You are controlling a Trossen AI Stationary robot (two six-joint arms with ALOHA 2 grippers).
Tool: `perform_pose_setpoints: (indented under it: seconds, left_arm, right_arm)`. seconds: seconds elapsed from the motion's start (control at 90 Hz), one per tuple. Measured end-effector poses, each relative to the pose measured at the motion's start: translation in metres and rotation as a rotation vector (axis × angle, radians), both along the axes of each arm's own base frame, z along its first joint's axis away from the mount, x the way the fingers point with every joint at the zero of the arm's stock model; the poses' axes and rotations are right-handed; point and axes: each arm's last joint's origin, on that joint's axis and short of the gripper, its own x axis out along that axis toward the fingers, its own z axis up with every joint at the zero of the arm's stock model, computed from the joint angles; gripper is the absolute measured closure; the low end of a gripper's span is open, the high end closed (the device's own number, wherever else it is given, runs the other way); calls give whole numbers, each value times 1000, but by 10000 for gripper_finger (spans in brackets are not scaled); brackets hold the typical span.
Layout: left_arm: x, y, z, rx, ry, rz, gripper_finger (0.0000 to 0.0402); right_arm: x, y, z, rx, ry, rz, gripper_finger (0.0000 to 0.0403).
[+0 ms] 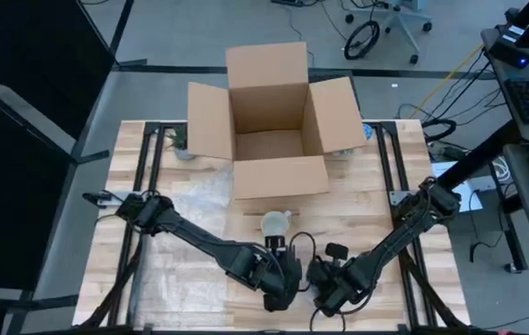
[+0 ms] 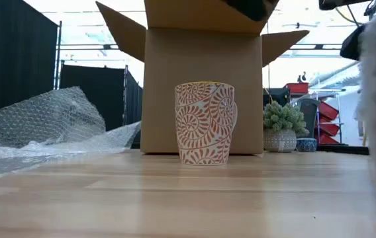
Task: Wrap mug
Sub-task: Put the wrapped red mug into the brown box
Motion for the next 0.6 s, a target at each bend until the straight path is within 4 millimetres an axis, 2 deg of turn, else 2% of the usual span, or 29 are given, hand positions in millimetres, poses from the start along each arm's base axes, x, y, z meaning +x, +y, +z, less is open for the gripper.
perform_pose_setpoints:
  seconds: [0.122,0.256,0.422,0.6]
  left_arm:
    - [-14,-4,15,25,-2,-12,256]
    - [-33,-1,43,39,-40,-18,256]
    - [-60,16,83,42,-66,-13,256]
    - [-93,43,130,72,-152,-8,256]
  right_arm:
    - [-7,-5,34,35,-99,64,367]
    - [-14,-21,69,30,-217,125,368]
    - [-17,-44,119,34,-473,216,369]
    - [-14,-72,174,-33,-816,332,369]
